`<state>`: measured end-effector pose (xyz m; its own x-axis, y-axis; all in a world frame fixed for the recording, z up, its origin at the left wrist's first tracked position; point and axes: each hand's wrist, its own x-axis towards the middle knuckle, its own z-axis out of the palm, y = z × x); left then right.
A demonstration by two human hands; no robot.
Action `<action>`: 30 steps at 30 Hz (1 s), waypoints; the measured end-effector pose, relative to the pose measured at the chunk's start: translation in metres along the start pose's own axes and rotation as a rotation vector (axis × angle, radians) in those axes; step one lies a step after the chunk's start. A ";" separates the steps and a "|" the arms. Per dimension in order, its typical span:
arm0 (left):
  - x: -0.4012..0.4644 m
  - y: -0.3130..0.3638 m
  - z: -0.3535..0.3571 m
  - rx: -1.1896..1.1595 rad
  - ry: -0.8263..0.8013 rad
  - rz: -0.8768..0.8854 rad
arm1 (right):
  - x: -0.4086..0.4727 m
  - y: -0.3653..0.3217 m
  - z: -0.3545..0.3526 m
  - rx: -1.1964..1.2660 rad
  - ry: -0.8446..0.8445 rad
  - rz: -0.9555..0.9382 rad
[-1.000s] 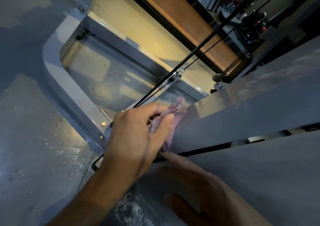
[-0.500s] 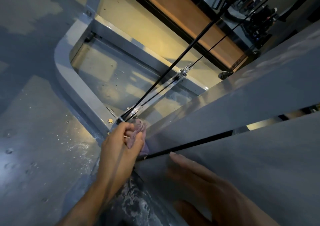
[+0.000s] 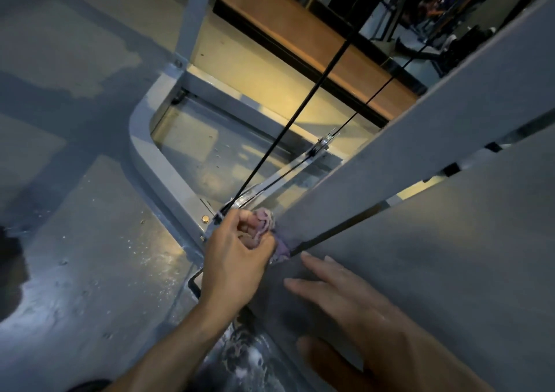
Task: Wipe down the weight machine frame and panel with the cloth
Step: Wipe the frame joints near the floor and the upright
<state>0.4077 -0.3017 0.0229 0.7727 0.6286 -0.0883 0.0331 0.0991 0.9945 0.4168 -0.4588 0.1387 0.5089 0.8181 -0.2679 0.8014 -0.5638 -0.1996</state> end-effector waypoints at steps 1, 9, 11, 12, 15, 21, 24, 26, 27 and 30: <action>0.000 0.014 0.002 -0.025 0.003 0.043 | -0.009 0.000 -0.002 0.032 -0.013 -0.001; -0.010 0.047 0.008 0.002 0.034 0.105 | -0.017 -0.020 -0.053 0.039 -0.213 0.203; -0.010 0.039 0.004 0.065 0.069 0.014 | -0.018 -0.024 -0.059 0.073 -0.233 0.187; -0.008 0.044 0.004 0.071 0.087 0.014 | -0.019 -0.029 -0.063 0.089 -0.226 0.177; -0.006 0.077 0.010 0.018 0.062 0.133 | -0.019 -0.037 -0.067 0.100 -0.162 0.146; -0.015 0.085 0.007 0.065 0.071 0.019 | -0.015 -0.047 -0.064 0.115 -0.043 0.185; -0.010 0.095 0.006 0.052 0.032 -0.085 | -0.012 -0.056 -0.077 0.079 -0.050 0.246; 0.000 0.123 0.006 -0.006 -0.012 -0.044 | -0.007 -0.060 -0.087 0.047 -0.023 0.290; 0.004 0.133 0.005 -0.010 -0.026 -0.038 | -0.004 -0.064 -0.091 0.052 -0.002 0.302; 0.002 0.138 0.001 0.001 -0.039 -0.059 | -0.004 -0.079 -0.091 0.154 0.094 0.319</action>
<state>0.4139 -0.2875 0.1605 0.7932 0.5916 -0.1442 0.0796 0.1341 0.9878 0.3801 -0.4077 0.2417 0.7582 0.6009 -0.2529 0.5445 -0.7970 -0.2613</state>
